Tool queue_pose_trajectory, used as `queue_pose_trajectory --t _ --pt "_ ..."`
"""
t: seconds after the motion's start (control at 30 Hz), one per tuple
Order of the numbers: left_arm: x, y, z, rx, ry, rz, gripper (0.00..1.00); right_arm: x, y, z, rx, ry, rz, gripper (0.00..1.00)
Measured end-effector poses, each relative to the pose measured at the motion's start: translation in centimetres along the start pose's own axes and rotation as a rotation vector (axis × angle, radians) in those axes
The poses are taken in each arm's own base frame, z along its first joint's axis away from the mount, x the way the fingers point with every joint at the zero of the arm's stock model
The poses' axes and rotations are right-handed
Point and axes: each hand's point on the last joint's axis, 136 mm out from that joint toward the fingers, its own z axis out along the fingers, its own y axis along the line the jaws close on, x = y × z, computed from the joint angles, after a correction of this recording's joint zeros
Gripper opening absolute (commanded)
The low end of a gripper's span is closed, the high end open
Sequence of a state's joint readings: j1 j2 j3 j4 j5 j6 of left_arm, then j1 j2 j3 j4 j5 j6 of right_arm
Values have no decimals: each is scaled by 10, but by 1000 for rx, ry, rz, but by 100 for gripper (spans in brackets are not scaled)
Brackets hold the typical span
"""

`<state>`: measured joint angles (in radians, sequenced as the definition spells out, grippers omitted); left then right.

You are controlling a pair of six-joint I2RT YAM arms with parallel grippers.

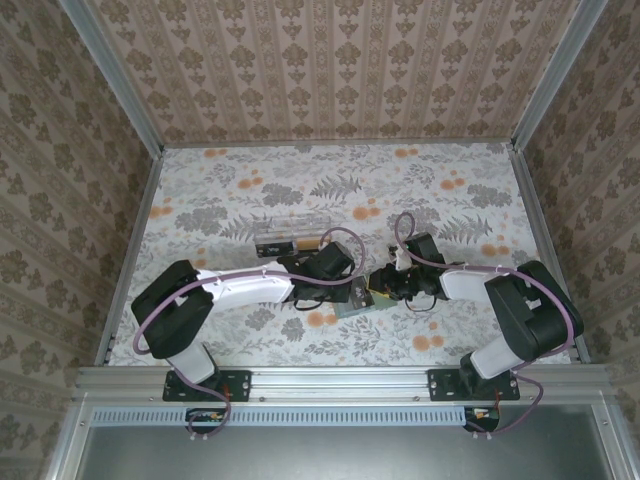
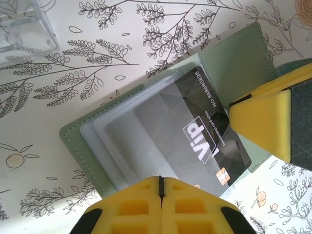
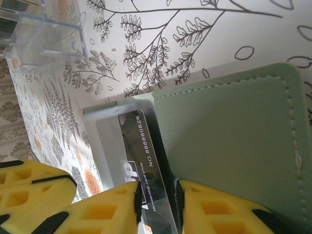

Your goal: Take the credit cards out of the card holder

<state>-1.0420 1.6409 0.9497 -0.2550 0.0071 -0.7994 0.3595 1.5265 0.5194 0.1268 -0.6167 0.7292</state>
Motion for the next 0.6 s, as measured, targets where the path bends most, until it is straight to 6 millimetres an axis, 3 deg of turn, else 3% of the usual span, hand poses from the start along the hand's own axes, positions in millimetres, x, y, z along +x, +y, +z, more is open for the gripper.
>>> queue_pose_trajectory --t 0.3,0.6 --pt "8 6 19 -23 37 3 0 0 1 0 -3 2 -2 31" --pt "6 5 21 -19 31 1 0 4 2 3 -15 20 -8 26"
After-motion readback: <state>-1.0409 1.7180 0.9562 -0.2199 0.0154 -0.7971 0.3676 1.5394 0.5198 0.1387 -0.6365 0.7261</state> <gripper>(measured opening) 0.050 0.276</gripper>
